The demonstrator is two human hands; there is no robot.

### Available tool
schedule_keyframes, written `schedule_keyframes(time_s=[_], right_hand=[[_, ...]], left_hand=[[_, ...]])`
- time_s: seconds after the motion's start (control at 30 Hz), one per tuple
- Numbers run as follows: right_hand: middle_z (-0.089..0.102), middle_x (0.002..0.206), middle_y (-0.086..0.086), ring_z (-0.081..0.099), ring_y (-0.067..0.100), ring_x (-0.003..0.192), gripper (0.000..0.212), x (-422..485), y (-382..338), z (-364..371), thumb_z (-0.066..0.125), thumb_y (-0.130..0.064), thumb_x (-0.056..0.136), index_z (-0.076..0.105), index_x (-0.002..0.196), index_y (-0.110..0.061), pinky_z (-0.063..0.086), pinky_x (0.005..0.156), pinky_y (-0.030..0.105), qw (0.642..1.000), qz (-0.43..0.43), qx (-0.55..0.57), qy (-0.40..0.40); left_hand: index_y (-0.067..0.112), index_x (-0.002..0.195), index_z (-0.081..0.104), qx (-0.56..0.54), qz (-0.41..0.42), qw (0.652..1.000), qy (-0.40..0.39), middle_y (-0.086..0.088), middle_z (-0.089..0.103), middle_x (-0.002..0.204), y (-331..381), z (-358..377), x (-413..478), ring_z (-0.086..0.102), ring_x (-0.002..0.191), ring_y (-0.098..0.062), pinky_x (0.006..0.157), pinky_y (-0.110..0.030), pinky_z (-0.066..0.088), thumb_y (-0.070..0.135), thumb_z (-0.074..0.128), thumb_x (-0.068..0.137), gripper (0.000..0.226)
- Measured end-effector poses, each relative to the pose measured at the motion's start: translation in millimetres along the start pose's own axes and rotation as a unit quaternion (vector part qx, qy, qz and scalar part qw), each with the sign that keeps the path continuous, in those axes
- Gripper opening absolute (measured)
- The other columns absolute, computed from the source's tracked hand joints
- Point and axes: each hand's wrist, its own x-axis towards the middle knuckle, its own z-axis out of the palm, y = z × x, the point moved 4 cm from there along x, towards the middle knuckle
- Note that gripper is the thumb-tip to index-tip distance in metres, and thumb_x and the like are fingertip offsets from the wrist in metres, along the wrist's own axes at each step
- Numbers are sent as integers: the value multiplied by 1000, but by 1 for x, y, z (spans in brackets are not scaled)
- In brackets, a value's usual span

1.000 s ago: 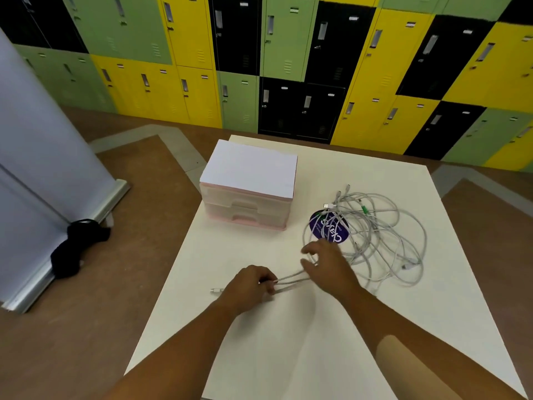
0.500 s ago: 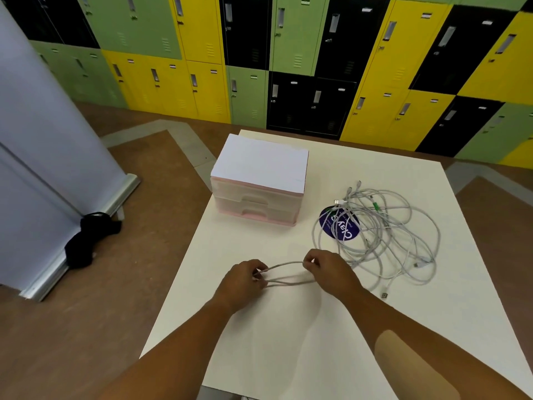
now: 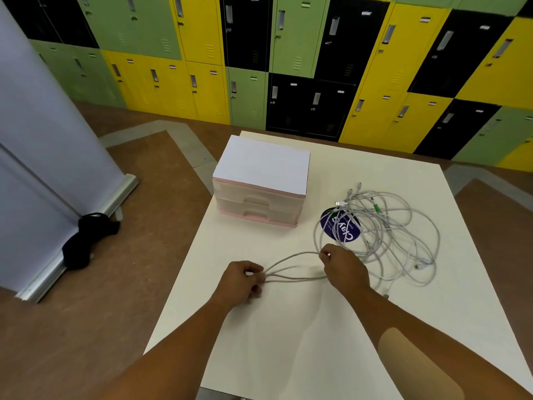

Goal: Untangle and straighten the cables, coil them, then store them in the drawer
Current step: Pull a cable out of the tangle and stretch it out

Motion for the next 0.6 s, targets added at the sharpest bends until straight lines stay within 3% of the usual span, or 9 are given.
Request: schedule_keyframes(time_s=[0.13, 0.3, 0.33, 0.4, 0.5, 0.6], right_hand=[[62, 82, -4, 60, 22, 82, 18, 0, 10, -2, 49, -23, 99, 55, 83, -30, 51, 73, 36, 998, 23, 55, 4], [68, 81, 1, 64, 25, 81, 15, 2, 9, -6, 53, -22, 97, 60, 84, -25, 53, 74, 38, 995, 5, 101, -22], [69, 81, 1, 65, 24, 81, 14, 3, 8, -4, 54, -23, 97, 62, 86, -24, 54, 75, 39, 994, -3, 106, -38], [69, 80, 0, 67, 20, 81, 12, 2, 6, 0, 55, -25, 97, 64, 89, -24, 56, 77, 40, 991, -15, 116, -58], [70, 77, -6, 67, 15, 78, 12, -1, 0, 2, 56, -29, 97, 66, 91, -27, 55, 78, 38, 990, -33, 116, -72], [70, 73, -7, 64, 5, 71, 12, -5, -10, 0, 57, -34, 96, 68, 92, -32, 51, 70, 30, 986, -55, 124, -94]], left_hand=[[4, 95, 69, -15, -6, 1000, 0, -15, 71, 80, 0, -2, 1, 68, 61, -28, 53, -35, 50, 4, 65, 92, 5], [7, 96, 68, 33, -13, 999, 17, -14, 66, 82, -3, -3, 7, 61, 52, -24, 47, -28, 48, -4, 58, 90, 16], [10, 97, 69, 57, -8, 998, 15, -13, 66, 82, -3, -3, 10, 62, 55, -23, 50, -32, 53, -1, 59, 88, 17], [22, 98, 65, 160, 8, 987, 11, -3, 67, 88, 1, 0, 14, 66, 69, -20, 70, -38, 59, 15, 70, 80, 20], [23, 111, 47, 379, 30, 923, 64, 5, 61, 100, 15, 4, 10, 62, 89, -20, 76, -33, 48, 49, 72, 80, 48], [20, 134, 31, 537, 75, 831, 125, -4, 48, 122, 28, 7, 9, 52, 111, -27, 84, -40, 47, 59, 61, 85, 70]])
